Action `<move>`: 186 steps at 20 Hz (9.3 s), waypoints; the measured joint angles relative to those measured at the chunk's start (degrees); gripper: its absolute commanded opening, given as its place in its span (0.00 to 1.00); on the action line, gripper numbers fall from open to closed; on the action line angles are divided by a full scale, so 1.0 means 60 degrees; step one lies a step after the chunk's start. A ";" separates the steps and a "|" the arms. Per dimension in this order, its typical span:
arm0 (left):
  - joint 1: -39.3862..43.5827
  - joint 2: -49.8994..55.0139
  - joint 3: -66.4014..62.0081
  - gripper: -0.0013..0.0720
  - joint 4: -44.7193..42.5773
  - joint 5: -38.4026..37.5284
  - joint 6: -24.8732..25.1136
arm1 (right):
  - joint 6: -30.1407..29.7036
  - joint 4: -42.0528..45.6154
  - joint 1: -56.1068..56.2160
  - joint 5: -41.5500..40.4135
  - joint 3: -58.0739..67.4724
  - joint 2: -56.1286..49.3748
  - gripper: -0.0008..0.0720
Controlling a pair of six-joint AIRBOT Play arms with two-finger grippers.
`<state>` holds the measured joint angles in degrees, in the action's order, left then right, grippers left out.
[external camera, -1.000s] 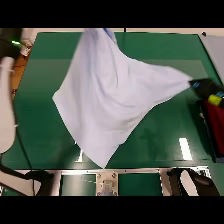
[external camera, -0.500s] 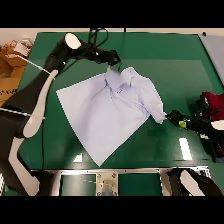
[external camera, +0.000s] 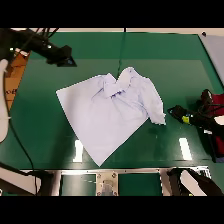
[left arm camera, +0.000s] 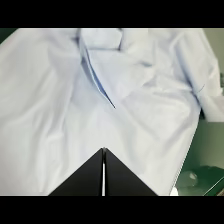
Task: Fold the shirts.
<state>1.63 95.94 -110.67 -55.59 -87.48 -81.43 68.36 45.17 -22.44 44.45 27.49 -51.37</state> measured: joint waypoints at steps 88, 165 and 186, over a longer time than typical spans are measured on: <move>-0.1800 -0.6561 0.8400 0.05 0.0714 0.3053 0.0543 | 0.1909 0.0521 -0.0273 0.4659 0.6583 -0.1752 0.03; -0.2106 0.1439 0.2204 0.05 -0.0011 0.1341 0.0433 | 0.1348 0.1668 -0.0106 0.4914 1.1125 -0.8932 0.04; -0.1322 -0.2958 0.8309 0.05 -0.0550 0.1504 0.0517 | 0.1825 0.2685 -0.1934 0.5639 0.4962 -0.3428 0.03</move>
<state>-6.31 78.19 -60.82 -58.89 -78.46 -78.32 79.31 61.28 -34.04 78.28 57.25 -71.94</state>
